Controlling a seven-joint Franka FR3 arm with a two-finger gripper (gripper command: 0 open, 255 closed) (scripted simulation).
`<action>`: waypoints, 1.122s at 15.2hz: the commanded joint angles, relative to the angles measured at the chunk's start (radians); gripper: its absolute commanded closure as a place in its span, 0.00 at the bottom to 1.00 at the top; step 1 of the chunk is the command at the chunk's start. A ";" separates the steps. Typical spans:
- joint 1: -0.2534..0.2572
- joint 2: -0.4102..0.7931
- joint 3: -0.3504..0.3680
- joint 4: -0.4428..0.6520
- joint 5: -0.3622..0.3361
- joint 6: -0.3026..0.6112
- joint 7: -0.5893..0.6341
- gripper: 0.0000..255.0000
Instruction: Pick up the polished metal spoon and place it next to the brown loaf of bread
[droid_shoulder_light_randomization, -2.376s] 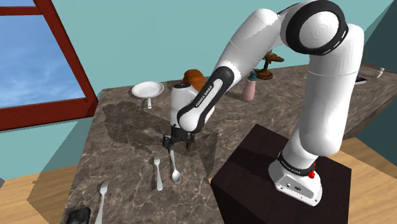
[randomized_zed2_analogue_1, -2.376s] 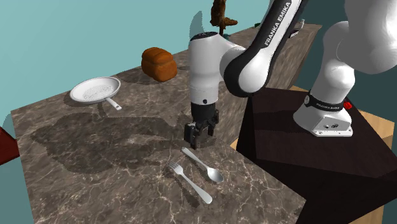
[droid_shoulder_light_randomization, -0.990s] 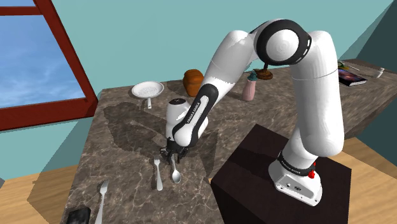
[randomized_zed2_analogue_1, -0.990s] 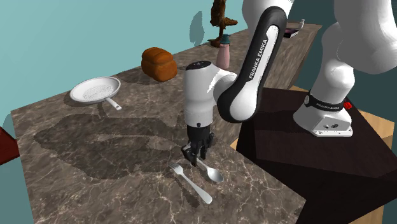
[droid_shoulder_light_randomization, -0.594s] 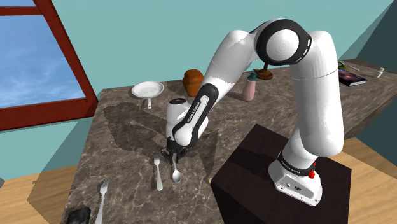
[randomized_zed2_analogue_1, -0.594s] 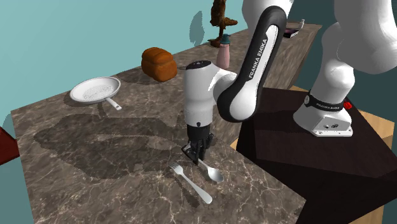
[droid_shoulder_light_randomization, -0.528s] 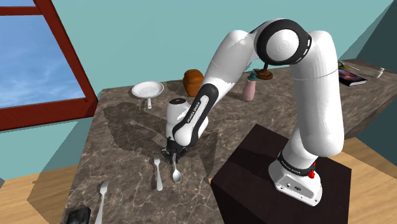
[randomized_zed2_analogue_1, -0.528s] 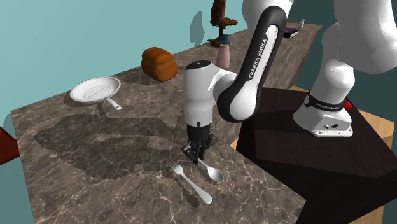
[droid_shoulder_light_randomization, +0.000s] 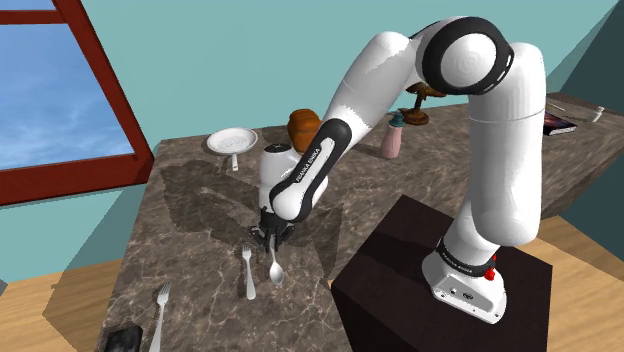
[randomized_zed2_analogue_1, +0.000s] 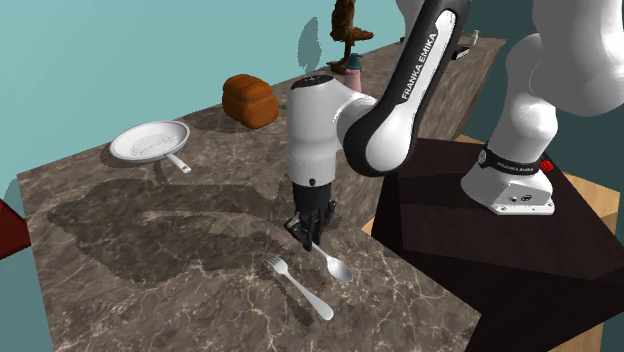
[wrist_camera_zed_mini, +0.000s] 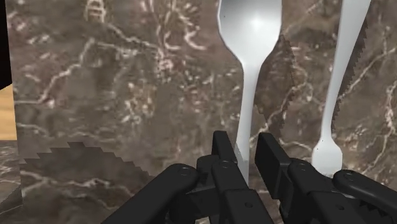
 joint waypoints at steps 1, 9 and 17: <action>-0.004 -0.025 0.005 -0.003 0.005 -0.022 0.001 1.00; -0.020 -0.129 0.022 -0.009 0.026 -0.118 0.003 1.00; -0.032 -0.225 0.033 0.000 0.047 -0.220 0.005 1.00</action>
